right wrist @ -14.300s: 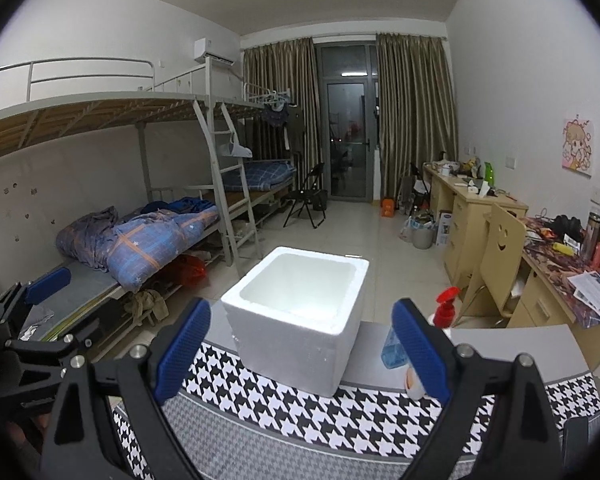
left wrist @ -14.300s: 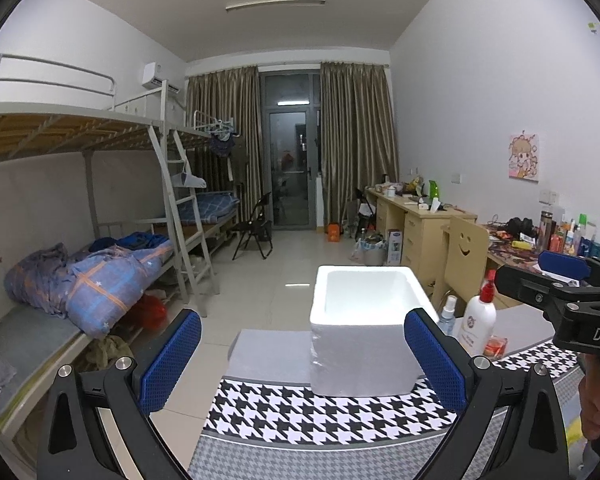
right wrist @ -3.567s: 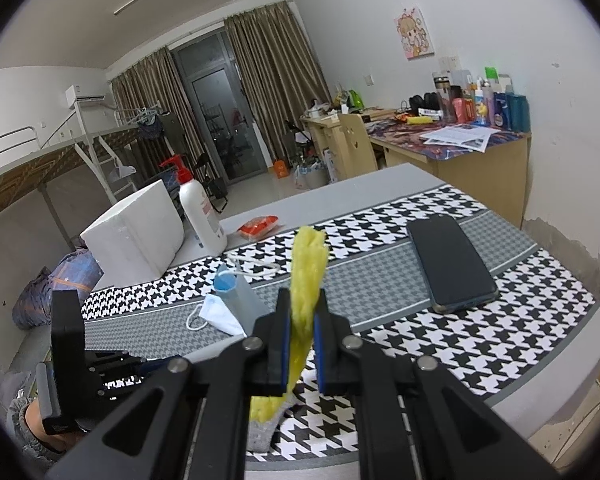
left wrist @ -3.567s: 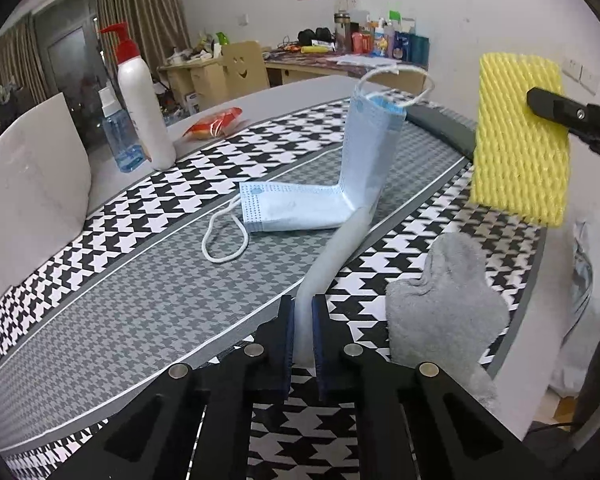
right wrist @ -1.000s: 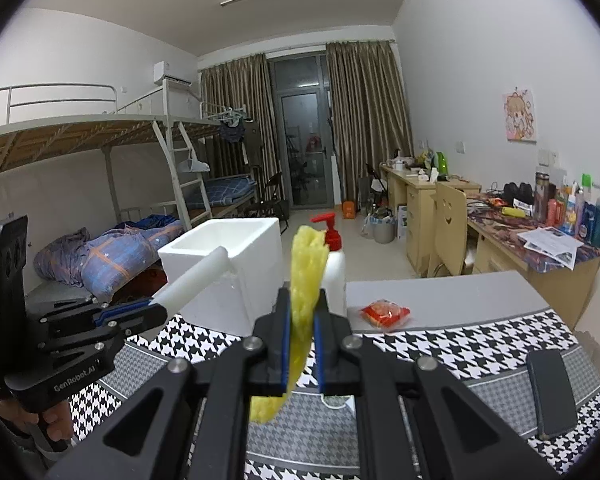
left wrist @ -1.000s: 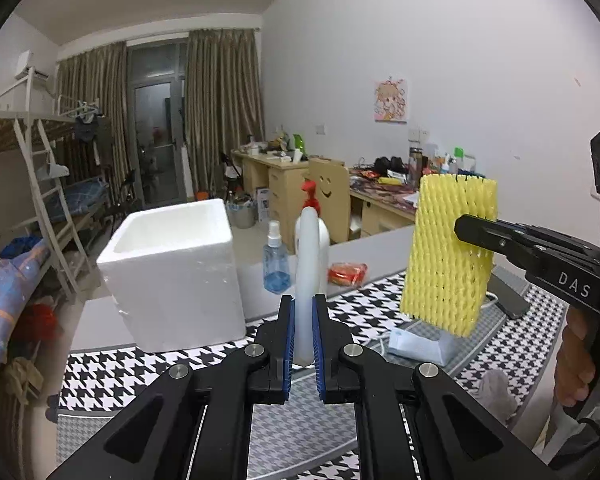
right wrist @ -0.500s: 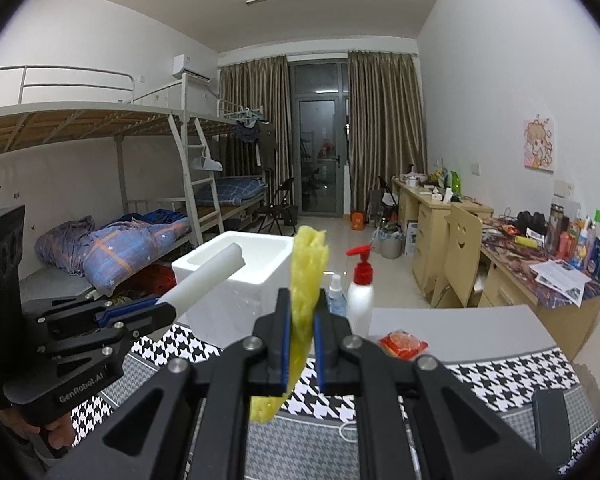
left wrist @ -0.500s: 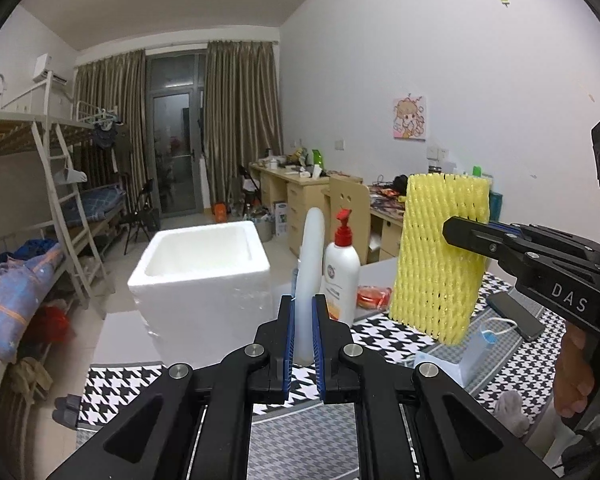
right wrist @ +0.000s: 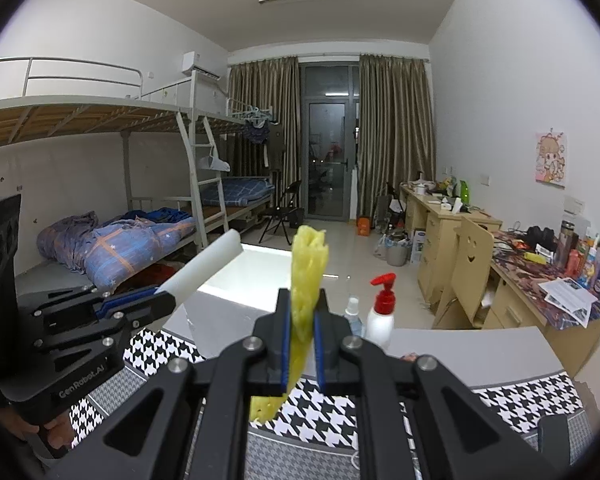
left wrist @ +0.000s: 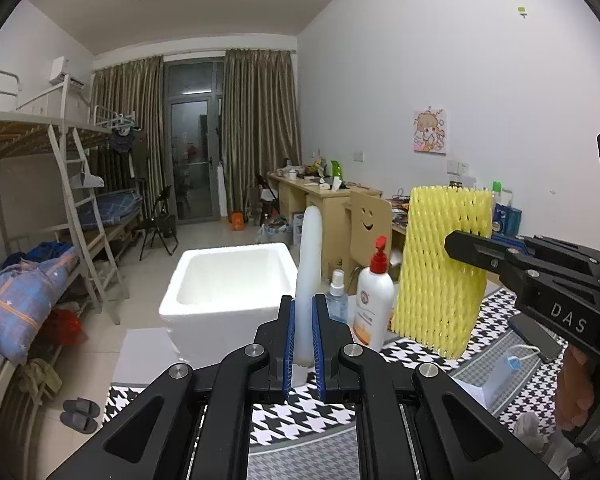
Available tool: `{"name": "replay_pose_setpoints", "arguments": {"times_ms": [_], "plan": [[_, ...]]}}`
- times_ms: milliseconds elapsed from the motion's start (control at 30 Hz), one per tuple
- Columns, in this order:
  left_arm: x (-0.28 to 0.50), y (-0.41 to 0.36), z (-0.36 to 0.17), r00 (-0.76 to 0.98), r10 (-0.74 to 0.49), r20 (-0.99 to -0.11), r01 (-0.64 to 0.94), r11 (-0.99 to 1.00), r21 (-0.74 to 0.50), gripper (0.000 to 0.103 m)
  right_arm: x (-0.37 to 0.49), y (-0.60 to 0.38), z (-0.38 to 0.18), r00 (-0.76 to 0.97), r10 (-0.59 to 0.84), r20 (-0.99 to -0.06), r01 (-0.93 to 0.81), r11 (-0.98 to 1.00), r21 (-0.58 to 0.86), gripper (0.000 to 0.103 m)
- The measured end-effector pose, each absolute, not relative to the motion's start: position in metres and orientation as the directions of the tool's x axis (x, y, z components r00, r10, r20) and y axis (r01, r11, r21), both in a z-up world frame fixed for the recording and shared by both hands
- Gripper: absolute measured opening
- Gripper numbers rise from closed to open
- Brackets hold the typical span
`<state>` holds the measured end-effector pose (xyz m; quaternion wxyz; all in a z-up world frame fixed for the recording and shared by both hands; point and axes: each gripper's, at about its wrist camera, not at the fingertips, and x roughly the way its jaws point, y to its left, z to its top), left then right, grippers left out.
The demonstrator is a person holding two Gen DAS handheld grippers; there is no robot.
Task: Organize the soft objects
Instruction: 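Carry both held items over the white foam box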
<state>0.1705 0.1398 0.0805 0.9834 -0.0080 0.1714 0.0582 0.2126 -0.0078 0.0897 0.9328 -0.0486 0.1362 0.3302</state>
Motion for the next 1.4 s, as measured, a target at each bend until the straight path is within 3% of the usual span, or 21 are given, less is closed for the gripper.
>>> {"name": "replay_pose_setpoints", "arguments": {"times_ms": [267,1033,1400], "plan": [[0.176,0.149,0.089,0.933,0.152,-0.326,-0.159,0.987,0.006,0.009,0.223,0.008,0.092,0.749,0.607,-0.268,-0.633,0.774,-0.015,0.013],[0.220,0.190,0.094,0.910,0.199,-0.364,-0.223,0.975,-0.025,0.009,0.261,0.048,0.104,0.713,0.618,-0.332,-0.648,0.761,0.023,0.013],[0.243,0.207,0.091,0.893,0.220,-0.393,-0.255,0.966,-0.038,0.009,0.290,0.065,0.107,0.656,0.655,-0.375,-0.670,0.734,0.111,0.013]]}}
